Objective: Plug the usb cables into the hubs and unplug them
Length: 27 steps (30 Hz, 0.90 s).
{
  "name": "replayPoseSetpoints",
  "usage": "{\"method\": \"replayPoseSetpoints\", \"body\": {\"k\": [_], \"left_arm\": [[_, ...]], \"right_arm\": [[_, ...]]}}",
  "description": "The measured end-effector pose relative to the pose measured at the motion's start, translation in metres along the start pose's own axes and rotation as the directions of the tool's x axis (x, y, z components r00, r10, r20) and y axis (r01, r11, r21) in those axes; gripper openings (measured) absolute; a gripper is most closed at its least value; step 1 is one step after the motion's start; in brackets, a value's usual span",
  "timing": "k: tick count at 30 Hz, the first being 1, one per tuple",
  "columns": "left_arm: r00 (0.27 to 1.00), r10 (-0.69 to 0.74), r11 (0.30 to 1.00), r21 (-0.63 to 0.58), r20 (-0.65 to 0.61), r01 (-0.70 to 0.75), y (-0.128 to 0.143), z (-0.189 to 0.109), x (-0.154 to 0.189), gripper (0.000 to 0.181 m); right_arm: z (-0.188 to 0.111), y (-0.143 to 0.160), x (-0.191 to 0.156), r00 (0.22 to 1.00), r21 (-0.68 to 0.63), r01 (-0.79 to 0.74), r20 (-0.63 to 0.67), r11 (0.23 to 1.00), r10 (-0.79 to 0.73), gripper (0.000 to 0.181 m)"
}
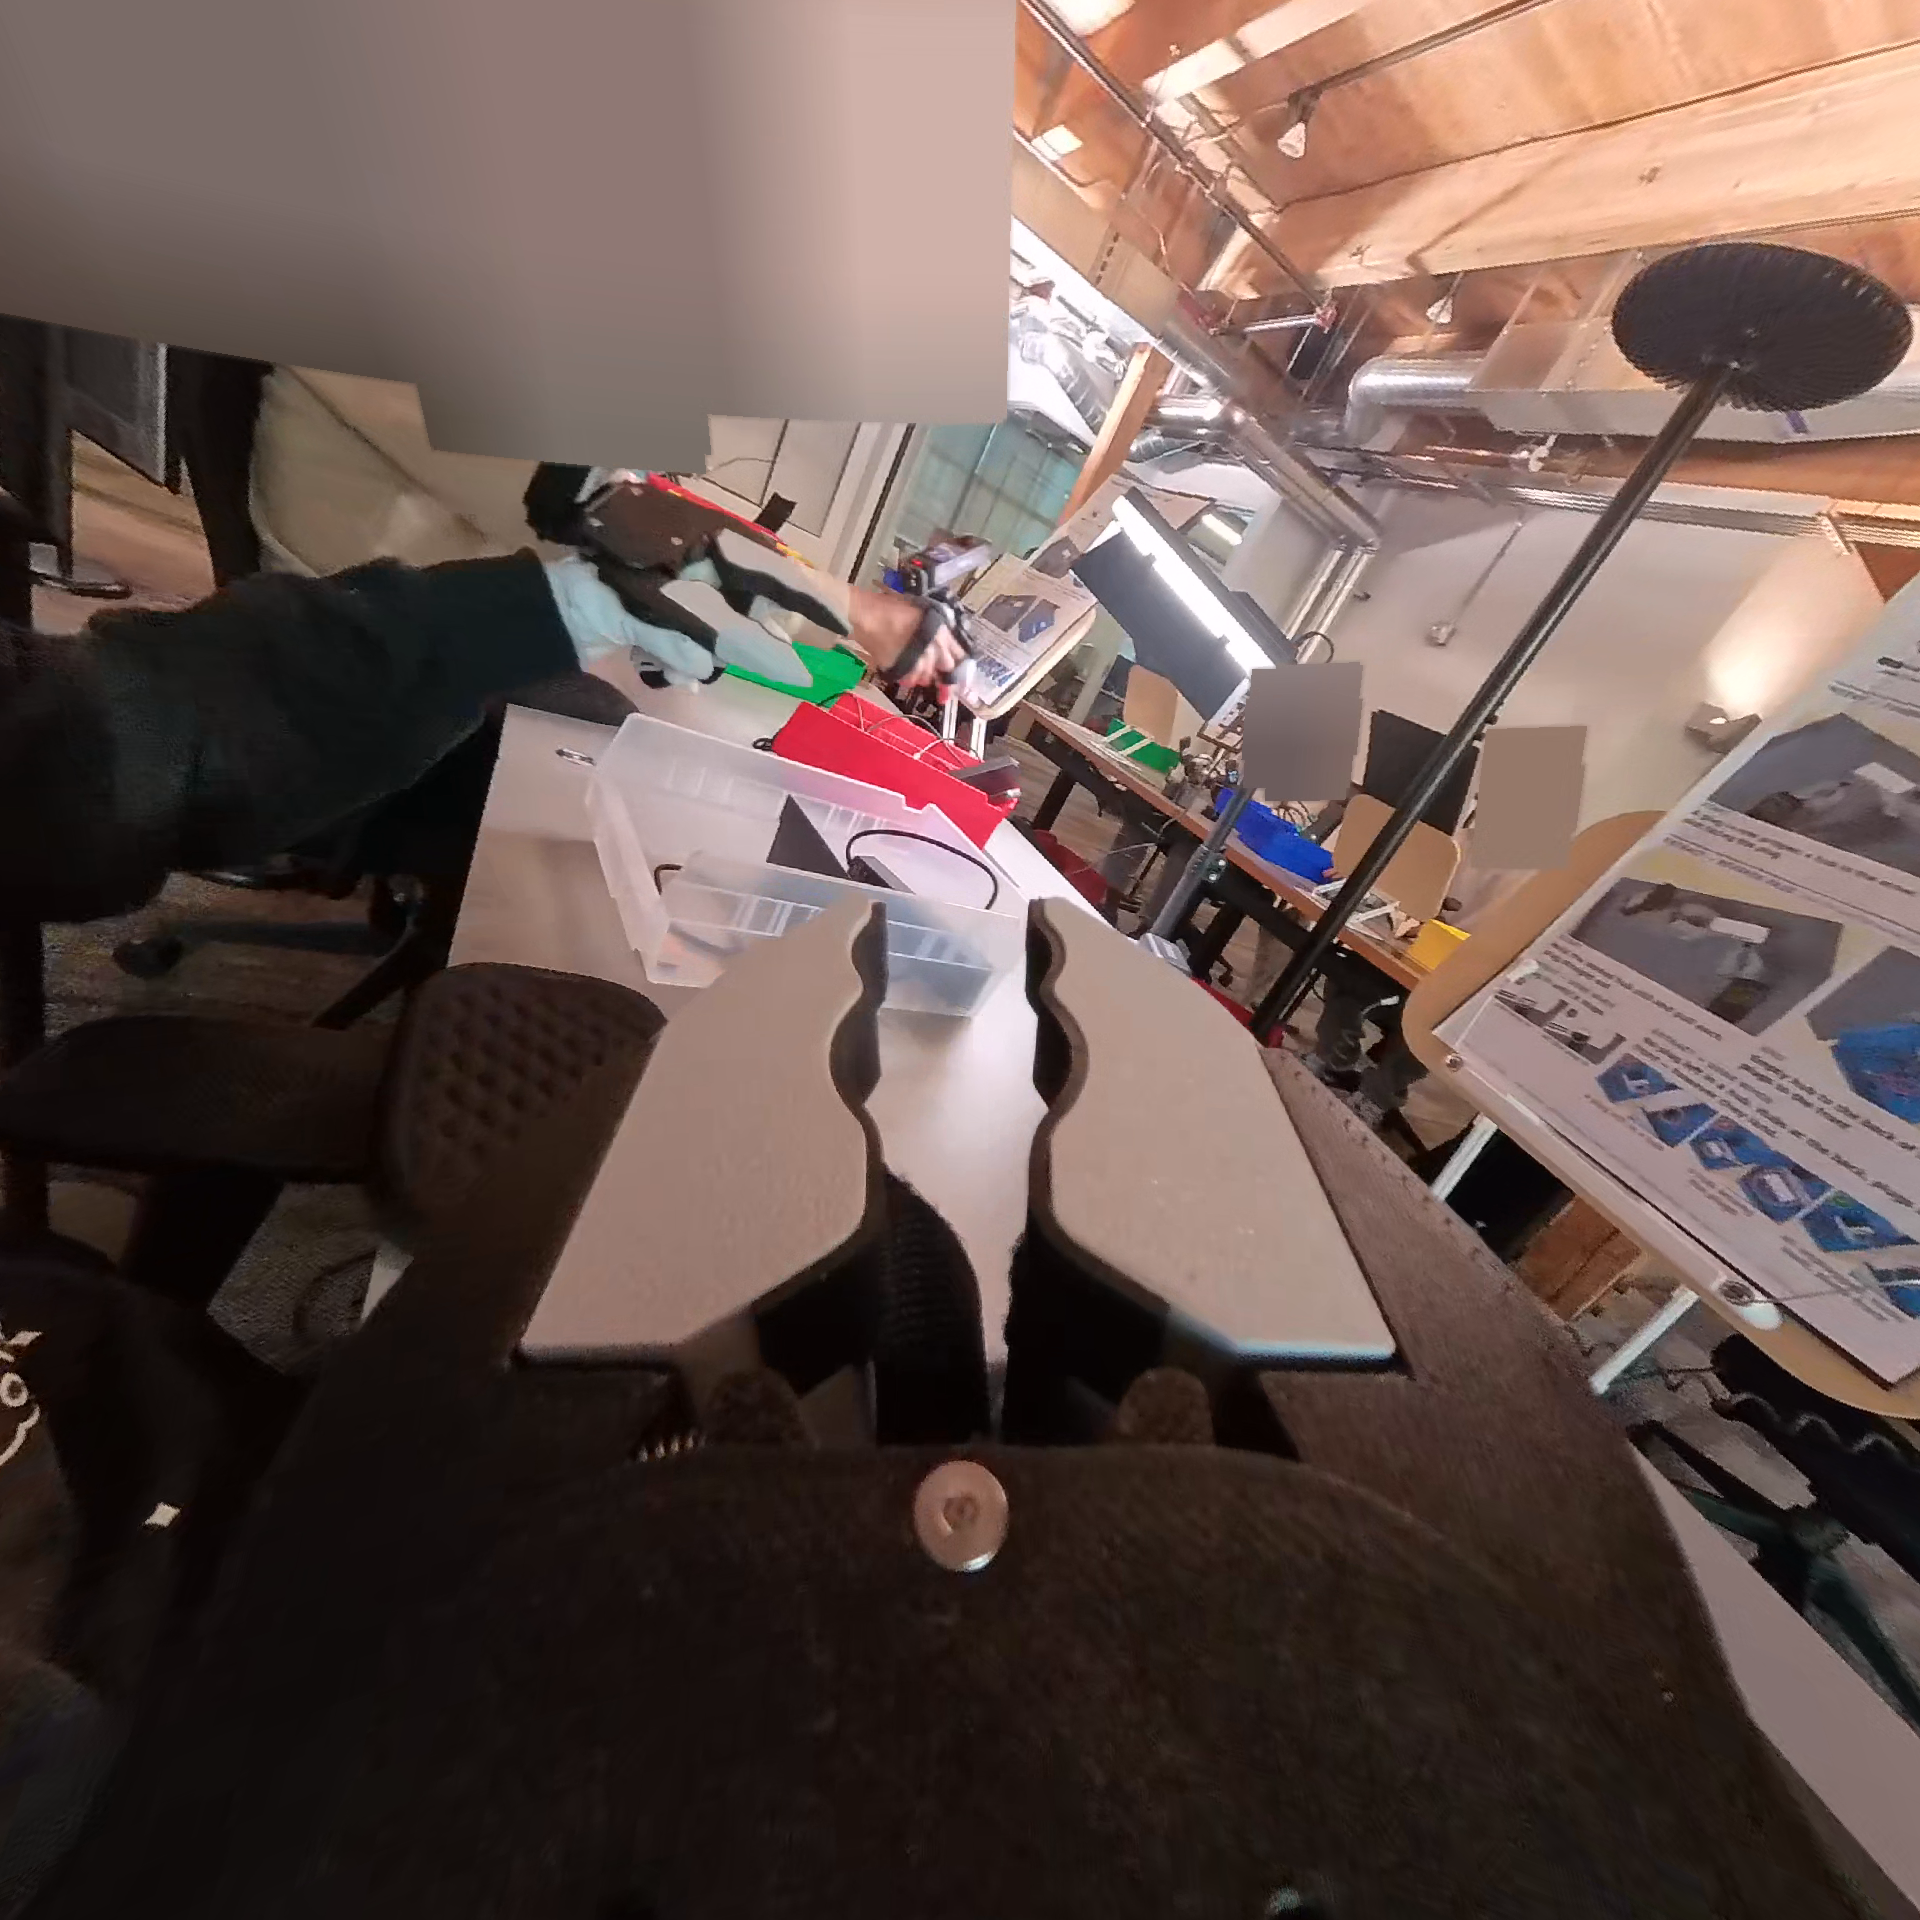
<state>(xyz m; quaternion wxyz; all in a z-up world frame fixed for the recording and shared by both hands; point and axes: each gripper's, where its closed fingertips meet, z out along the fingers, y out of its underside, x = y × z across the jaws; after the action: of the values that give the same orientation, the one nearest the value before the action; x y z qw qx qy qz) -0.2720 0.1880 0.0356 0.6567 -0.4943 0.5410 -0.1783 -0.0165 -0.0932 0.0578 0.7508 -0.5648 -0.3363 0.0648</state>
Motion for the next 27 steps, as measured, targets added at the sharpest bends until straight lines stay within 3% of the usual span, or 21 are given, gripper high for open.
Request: {"method": "replayPoseSetpoints", "body": {"k": [3,5,7,10,18,22,27], "left_arm": [[0.988,-0.11,0.979,-0.185,-0.111,0.089,0.032,0.029,-0.009,0.076],[0.985,-0.118,0.922,-0.382,-0.124,0.062,0.066,0.048,-0.02,0.08],[0.974,-0.156,0.868,-0.493,-0.164,0.057,0.092,0.066,-0.027,0.076],[0.964,-0.155,0.821,-0.571,-0.215,0.005,0.121,0.091,-0.04,0.081],[0.9,-0.228,0.549,-0.812,-0.372,-0.197,0.201,0.116,-0.03,0.078],[0.868,-0.242,0.446,-0.844,-0.434,-0.298,0.226,0.118,-0.017,0.069],[0.849,-0.245,0.375,-0.854,-0.468,-0.362,0.239,0.117,-0.013,0.05]], "right_arm": [[-0.004,-0.001,0.005,1.0,0.001,0.005,-0.016,1.0,-0.005,0.026],[-0.006,-0.002,0.008,1.0,0.001,0.01,-0.028,1.0,-0.01,0.026],[-0.009,-0.003,0.011,0.999,0.004,0.015,-0.044,1.0,-0.015,0.025],[-0.013,-0.005,0.015,0.998,0.011,0.014,-0.058,1.0,-0.014,0.025],[-0.027,-0.007,0.023,0.996,-0.005,0.069,-0.063,0.998,-0.069,0.024],[-0.065,-0.021,0.049,0.977,-0.037,0.126,-0.167,0.991,-0.131,0.024],[-0.148,-0.052,0.088,0.886,-0.096,0.197,-0.41,0.976,-0.219,0.024]]}}
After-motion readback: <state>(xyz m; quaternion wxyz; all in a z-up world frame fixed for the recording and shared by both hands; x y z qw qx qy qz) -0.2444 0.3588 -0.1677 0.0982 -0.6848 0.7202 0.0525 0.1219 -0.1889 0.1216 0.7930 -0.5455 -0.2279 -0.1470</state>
